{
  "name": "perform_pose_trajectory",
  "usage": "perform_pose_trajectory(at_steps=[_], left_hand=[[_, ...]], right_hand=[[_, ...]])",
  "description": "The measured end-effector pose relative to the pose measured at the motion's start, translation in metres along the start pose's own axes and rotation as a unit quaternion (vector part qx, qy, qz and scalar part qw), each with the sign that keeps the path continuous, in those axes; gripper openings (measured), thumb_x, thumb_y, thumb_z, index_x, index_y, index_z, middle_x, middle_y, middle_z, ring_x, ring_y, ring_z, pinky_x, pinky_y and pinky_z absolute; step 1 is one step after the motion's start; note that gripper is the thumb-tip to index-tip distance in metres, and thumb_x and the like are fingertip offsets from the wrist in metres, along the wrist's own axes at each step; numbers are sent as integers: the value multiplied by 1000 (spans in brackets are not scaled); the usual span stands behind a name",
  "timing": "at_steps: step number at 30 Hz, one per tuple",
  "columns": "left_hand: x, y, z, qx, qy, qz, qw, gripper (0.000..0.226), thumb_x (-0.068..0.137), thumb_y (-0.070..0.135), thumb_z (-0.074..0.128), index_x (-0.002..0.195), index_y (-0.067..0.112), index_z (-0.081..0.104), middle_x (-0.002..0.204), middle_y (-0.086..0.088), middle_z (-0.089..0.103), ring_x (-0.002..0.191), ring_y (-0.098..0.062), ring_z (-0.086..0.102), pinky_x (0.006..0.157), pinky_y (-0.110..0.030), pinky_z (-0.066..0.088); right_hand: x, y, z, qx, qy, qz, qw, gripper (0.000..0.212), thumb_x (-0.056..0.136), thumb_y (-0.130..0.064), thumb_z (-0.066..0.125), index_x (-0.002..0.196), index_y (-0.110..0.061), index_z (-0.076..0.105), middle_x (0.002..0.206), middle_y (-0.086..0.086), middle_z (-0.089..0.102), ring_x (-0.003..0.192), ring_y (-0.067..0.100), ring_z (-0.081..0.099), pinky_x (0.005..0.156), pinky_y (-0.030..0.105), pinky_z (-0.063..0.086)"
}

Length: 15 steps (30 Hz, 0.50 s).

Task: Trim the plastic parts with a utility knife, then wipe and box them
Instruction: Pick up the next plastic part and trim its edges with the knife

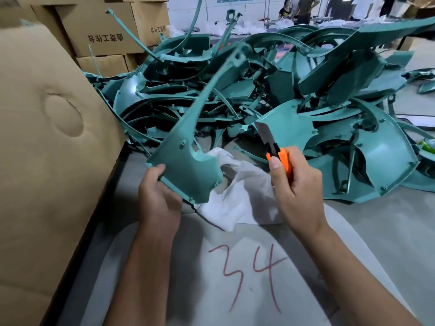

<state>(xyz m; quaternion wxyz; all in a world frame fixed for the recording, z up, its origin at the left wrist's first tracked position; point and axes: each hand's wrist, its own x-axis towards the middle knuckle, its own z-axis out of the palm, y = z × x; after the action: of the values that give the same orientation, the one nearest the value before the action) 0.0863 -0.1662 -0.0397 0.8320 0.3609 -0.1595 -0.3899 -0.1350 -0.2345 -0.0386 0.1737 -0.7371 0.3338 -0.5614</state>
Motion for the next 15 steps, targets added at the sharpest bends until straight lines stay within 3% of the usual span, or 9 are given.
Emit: perform_pose_trajectory(at_steps=[2,5,7,8,9,11,12,14,15], left_hand=[[-3,-2,1,97,-11,124,987,15,96,20,62,111,20,67,109,0,77,101,-20,72,82,-32,58],[-5,-5,-1,336,-14,365,868,19,90,23,75,94,26,58,90,16,70,83,-6,67,74,-23,53],[-11,-9,4,380,-9,409,830,23,90,23,75,91,22,52,83,17,62,78,-5,60,73,-28,52],[-15,-13,11,371,-9,402,837,21,94,22,72,90,21,51,84,14,61,79,-9,61,74,-34,54],[-20,-16,18,331,1,366,870,18,97,21,69,91,21,51,86,7,63,81,-15,63,77,-42,57],[-27,-18,30,142,35,205,968,5,101,21,64,100,21,59,99,-5,72,93,-26,70,83,-55,60],[-28,-15,33,36,33,95,994,15,100,27,63,113,19,63,114,-6,74,102,-26,72,88,-54,60],[-22,-11,28,-49,-10,-65,997,50,95,42,60,137,14,58,138,-11,65,119,-25,68,97,-46,57],[-21,-11,27,-54,-30,-86,994,60,93,44,58,144,12,54,144,-13,61,126,-26,64,102,-45,53]], right_hand=[[2,-2,-2,19,8,9,1000,25,108,-29,54,87,-18,46,62,-7,41,52,13,40,51,21,31],[1,-5,-3,26,-20,10,999,18,102,-28,66,102,-22,50,66,-10,47,55,10,45,54,15,33],[-3,-8,2,11,-57,-9,998,24,101,-33,68,113,-23,51,66,-10,51,57,10,51,53,14,35],[-5,-9,5,-3,-72,-17,997,26,100,-38,67,114,-23,50,66,-10,52,59,10,53,53,16,37],[-7,-10,8,-14,-85,-16,996,28,100,-44,64,113,-24,49,67,-10,51,60,10,53,53,17,37],[-7,-10,13,-34,-113,0,993,33,100,-54,57,108,-24,48,67,-10,49,62,9,52,54,19,37],[-7,-9,13,-35,-125,8,991,34,99,-58,55,106,-25,48,67,-10,49,62,8,51,54,19,36],[-7,-6,10,21,-142,40,989,33,95,-60,58,106,-29,52,70,-11,53,61,6,49,55,18,36],[-7,-7,9,82,-154,62,983,32,93,-60,62,107,-31,55,71,-12,54,60,5,47,56,18,37]])
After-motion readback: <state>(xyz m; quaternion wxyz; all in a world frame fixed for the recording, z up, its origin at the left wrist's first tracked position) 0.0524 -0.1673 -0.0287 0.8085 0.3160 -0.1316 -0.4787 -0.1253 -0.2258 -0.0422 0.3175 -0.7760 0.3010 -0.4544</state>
